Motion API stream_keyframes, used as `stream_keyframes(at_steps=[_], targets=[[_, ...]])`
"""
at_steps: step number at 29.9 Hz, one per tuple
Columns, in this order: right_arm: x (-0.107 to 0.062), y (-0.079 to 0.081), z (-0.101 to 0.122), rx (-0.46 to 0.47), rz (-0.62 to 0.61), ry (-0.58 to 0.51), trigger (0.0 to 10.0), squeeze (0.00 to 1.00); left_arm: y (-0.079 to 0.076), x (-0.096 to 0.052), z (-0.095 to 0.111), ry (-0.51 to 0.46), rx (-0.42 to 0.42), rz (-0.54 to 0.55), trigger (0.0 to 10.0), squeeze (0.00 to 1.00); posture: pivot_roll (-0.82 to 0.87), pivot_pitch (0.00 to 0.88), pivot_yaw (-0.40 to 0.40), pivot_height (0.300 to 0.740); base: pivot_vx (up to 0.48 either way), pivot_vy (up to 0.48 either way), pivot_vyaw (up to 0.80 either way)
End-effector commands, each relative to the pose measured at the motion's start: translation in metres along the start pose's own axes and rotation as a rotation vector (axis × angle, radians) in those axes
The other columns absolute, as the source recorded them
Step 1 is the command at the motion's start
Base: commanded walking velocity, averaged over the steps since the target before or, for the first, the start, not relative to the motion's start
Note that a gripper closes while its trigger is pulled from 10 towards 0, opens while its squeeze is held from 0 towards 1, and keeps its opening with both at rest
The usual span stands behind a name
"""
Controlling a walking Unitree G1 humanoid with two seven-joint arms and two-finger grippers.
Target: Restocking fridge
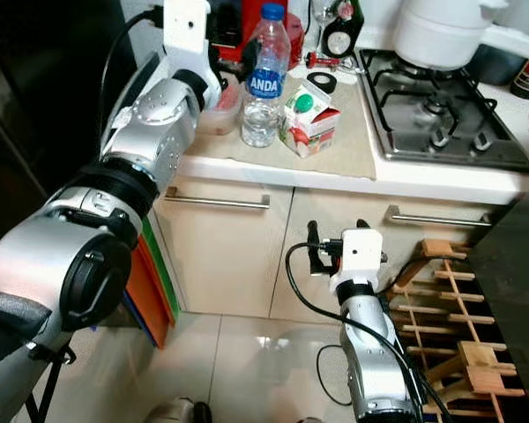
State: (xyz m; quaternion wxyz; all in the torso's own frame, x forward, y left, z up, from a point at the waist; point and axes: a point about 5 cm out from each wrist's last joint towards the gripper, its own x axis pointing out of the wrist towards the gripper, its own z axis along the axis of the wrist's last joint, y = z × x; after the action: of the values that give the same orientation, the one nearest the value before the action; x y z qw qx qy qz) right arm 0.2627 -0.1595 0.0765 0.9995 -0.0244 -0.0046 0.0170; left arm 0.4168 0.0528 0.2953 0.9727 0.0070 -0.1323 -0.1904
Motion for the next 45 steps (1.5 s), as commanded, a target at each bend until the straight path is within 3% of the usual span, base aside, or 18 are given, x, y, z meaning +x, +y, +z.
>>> stream_keyframes(at_steps=[1,12,21,45], targets=[[-0.001,0.002,0.002,0.0,0.0,0.001,10.0,0.0,-0.006,0.005,0.016,-0.048,0.018,-0.031,10.0,0.0,0.02,0.014,0.0,0.74,0.0,0.0,0.0],[-0.007,0.005,-0.002,0.005,0.0,0.016,10.0,0.0,-0.016,0.011,0.03,-0.057,0.074,-0.084,10.0,0.0,0.01,0.03,0.009,0.74,0.0,0.0,0.0],[-0.016,0.005,-0.004,0.005,-0.011,0.028,10.0,0.0,-0.018,0.014,0.044,-0.074,0.071,-0.095,10.0,0.0,-0.02,0.055,0.021,0.74,0.0,0.0,0.0],[-0.042,0.005,-0.007,0.002,-0.029,0.07,10.0,0.0,-0.027,0.014,0.033,-0.03,0.078,-0.123,10.0,0.0,-0.08,0.101,0.043,0.74,0.0,0.0,0.0]])
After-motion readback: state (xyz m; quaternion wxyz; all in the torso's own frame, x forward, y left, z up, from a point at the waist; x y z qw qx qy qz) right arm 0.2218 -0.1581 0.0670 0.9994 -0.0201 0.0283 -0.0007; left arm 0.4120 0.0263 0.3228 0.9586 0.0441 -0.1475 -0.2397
